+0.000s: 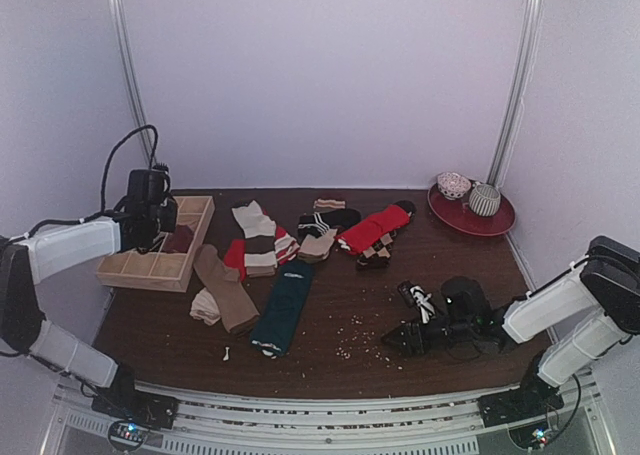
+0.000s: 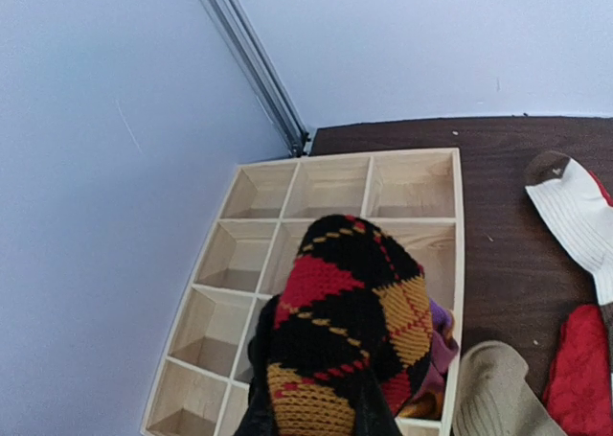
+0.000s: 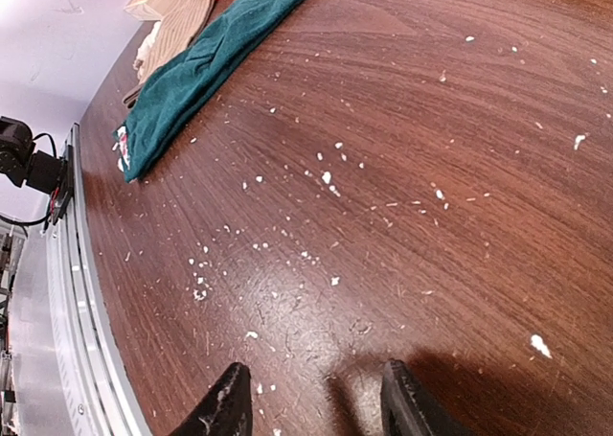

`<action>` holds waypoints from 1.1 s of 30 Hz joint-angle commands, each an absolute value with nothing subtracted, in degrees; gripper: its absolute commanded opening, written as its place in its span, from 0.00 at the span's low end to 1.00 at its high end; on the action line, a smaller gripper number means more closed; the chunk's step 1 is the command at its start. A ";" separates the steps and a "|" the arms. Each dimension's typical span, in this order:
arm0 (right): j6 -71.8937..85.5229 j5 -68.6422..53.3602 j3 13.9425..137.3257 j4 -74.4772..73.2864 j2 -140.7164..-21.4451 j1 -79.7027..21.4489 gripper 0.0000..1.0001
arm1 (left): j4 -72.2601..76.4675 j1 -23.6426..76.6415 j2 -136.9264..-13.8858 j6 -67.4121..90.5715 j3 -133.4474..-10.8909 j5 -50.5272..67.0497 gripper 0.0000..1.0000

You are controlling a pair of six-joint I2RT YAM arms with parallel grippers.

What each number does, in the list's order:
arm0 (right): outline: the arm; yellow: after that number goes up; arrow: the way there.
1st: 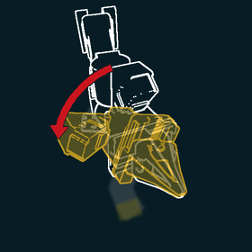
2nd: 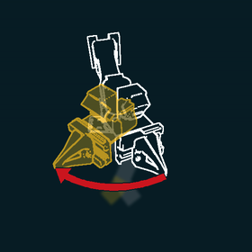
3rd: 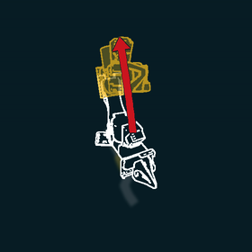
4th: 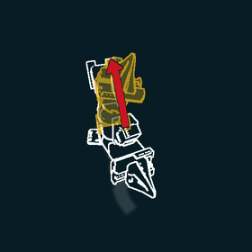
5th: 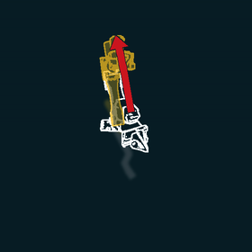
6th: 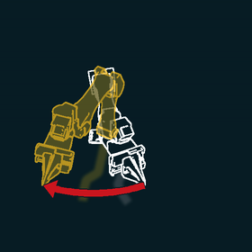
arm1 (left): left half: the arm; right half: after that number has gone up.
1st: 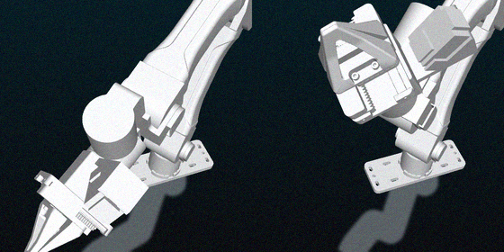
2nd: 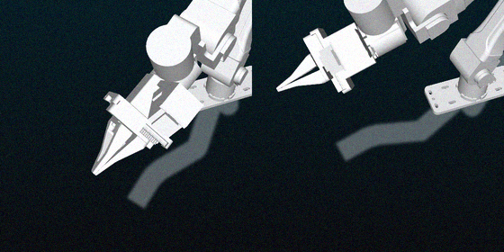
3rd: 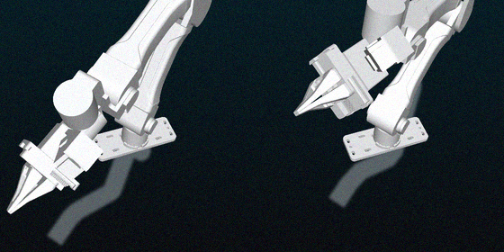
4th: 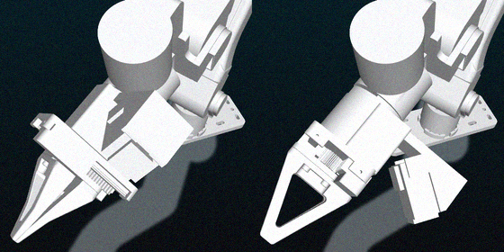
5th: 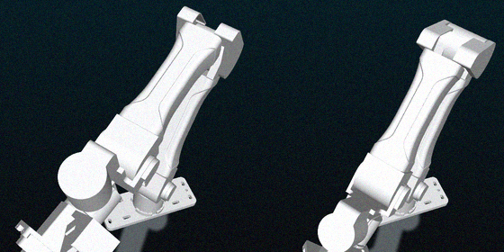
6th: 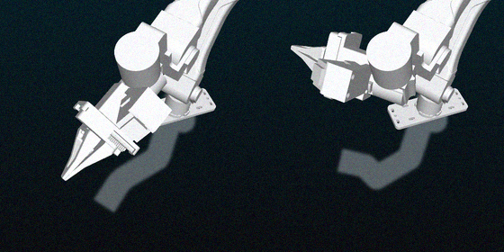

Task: Roll the socks
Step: Place a pair of socks in the storage box.

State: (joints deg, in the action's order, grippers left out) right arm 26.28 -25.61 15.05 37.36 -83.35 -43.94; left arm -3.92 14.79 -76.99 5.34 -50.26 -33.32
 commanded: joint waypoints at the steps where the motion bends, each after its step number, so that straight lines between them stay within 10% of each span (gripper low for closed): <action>1: 26.82 -27.17 15.11 39.05 -84.03 -43.56 0.46 | 7.56 11.97 -83.58 -4.05 -54.77 -32.43 0.00; 33: 27.72 -29.70 15.80 43.02 -90.40 -42.89 0.46 | 29.93 -1.10 -104.51 -30.89 -58.78 -28.28 0.00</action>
